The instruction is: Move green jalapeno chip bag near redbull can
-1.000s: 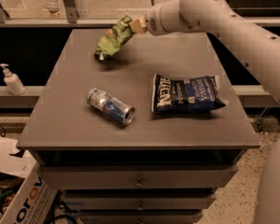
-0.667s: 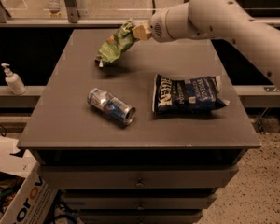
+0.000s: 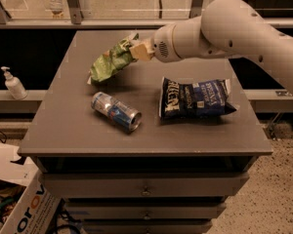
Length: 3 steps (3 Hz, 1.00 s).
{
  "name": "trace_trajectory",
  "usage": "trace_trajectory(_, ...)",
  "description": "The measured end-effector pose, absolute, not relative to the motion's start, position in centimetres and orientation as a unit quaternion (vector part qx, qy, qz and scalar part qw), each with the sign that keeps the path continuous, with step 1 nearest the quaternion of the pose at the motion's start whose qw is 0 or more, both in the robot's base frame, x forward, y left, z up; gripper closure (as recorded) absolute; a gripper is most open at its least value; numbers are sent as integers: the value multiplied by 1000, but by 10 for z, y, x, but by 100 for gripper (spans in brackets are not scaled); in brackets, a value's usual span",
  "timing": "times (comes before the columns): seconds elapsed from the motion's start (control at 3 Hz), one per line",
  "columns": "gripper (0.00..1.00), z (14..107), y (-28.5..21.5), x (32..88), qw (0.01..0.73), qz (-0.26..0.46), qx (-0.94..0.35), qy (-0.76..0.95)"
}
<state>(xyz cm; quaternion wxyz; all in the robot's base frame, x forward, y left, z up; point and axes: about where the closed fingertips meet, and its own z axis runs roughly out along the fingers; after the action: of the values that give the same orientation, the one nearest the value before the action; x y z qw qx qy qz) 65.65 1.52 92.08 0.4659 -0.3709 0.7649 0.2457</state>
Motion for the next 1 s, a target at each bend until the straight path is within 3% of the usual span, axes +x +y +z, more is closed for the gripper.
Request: trace_trajectory(1.0,100,894,56,587,433,275,-416,751)
